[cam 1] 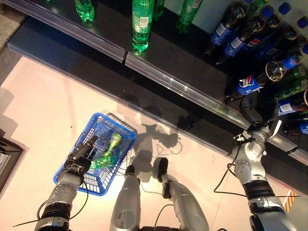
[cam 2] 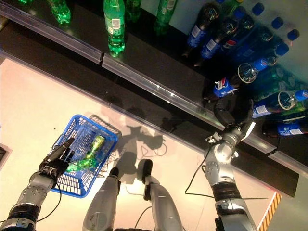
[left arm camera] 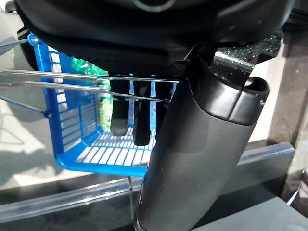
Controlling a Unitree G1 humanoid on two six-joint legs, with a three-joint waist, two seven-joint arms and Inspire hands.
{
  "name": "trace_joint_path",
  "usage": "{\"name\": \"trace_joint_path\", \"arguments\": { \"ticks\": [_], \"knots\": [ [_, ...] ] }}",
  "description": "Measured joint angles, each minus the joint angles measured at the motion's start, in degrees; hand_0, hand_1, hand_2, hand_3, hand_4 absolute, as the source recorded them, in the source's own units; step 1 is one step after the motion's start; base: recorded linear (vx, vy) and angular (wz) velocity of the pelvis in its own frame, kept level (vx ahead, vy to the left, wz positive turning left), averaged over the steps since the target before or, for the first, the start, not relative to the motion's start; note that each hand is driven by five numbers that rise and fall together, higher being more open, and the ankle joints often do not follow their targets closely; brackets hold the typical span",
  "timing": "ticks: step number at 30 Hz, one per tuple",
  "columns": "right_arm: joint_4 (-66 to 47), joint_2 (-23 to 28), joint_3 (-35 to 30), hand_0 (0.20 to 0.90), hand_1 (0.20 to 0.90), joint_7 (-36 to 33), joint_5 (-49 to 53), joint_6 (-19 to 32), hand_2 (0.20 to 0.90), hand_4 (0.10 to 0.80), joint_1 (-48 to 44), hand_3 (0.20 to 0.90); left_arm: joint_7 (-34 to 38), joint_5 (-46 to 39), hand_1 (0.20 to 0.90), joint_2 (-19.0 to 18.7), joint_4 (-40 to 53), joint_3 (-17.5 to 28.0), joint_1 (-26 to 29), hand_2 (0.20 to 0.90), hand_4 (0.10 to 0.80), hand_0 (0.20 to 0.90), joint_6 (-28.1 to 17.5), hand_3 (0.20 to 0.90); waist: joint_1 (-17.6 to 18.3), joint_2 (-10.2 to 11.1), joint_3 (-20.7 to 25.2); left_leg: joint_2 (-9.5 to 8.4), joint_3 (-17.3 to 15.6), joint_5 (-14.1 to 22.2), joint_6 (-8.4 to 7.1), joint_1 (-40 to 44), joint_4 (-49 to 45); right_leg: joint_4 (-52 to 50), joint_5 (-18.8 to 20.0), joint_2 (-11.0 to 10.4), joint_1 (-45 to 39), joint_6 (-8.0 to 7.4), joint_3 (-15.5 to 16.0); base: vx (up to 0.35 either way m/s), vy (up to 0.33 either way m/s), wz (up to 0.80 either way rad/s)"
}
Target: Pick up the drink and place into the basket.
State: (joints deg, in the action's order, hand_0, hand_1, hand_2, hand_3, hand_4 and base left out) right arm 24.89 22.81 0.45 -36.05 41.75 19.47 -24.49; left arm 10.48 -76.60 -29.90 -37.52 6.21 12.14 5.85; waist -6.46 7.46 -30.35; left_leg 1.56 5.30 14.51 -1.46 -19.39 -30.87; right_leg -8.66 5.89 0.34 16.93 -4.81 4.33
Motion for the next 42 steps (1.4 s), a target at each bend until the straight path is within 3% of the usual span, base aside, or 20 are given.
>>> {"name": "trace_joint_path", "arguments": {
  "ticks": [15,23,27,35,42],
  "knots": [
    [1.8,2.6,-0.2,0.900,0.900,1.1,0.1,-0.2,0.900,0.800,-3.4,0.900,-0.1,-0.1,0.300,0.0,-2.1,-1.3,4.0,0.300,0.100,0.300,-0.4,0.200,0.4,-0.2,-0.1,-0.73,0.4,-2.3,-0.70,-4.3,2.1,-0.2,0.7,-0.6,5.4,1.01,0.1,-0.071,0.011,0.00],
    [3.4,7.2,-0.2,0.900,0.900,3.6,1.2,0.6,0.900,0.800,-7.6,0.900,-0.4,-3.0,0.300,0.2,-2.0,-5.2,6.3,0.300,0.100,0.300,-5.2,0.200,1.5,-0.4,-0.3,-1.31,0.1,-4.1,-0.97,-10.3,2.1,-0.3,2.4,-1.2,11.6,3.23,-0.2,-0.141,0.051,-0.03],
    [3.4,9.6,-0.2,0.900,0.900,5.1,1.6,1.4,0.900,0.800,-11.2,0.900,-1.1,-6.0,0.300,0.2,-1.8,-5.4,7.2,0.300,0.100,0.300,-7.3,0.200,3.0,-0.4,-0.3,-1.57,-0.1,-5.3,-1.10,-13.8,3.0,-0.2,3.1,-1.5,15.5,2.53,-0.7,-0.099,0.031,-0.05],
    [3.4,13.3,0.0,0.900,0.900,5.7,2.7,2.5,0.900,0.800,-16.0,0.900,-1.3,-9.4,0.300,0.2,-1.8,-5.7,9.5,0.300,0.100,0.300,-9.0,0.200,3.6,-0.5,-0.4,-1.04,-0.3,-6.2,-1.86,-18.2,3.0,-0.2,4.4,-0.9,20.2,3.93,-1.1,-0.039,0.016,-0.06],
    [3.6,13.6,0.1,0.900,0.900,5.7,2.8,2.5,0.900,0.800,-20.1,0.900,-2.5,-10.6,0.300,0.2,-1.8,-6.0,10.3,0.300,0.100,0.300,-9.8,0.200,3.6,-0.6,-0.5,-0.66,-0.3,-6.6,-2.37,-19.2,3.8,-0.3,4.5,-0.6,21.7,4.11,-1.1,-0.002,0.013,-0.02]
  ]
}}
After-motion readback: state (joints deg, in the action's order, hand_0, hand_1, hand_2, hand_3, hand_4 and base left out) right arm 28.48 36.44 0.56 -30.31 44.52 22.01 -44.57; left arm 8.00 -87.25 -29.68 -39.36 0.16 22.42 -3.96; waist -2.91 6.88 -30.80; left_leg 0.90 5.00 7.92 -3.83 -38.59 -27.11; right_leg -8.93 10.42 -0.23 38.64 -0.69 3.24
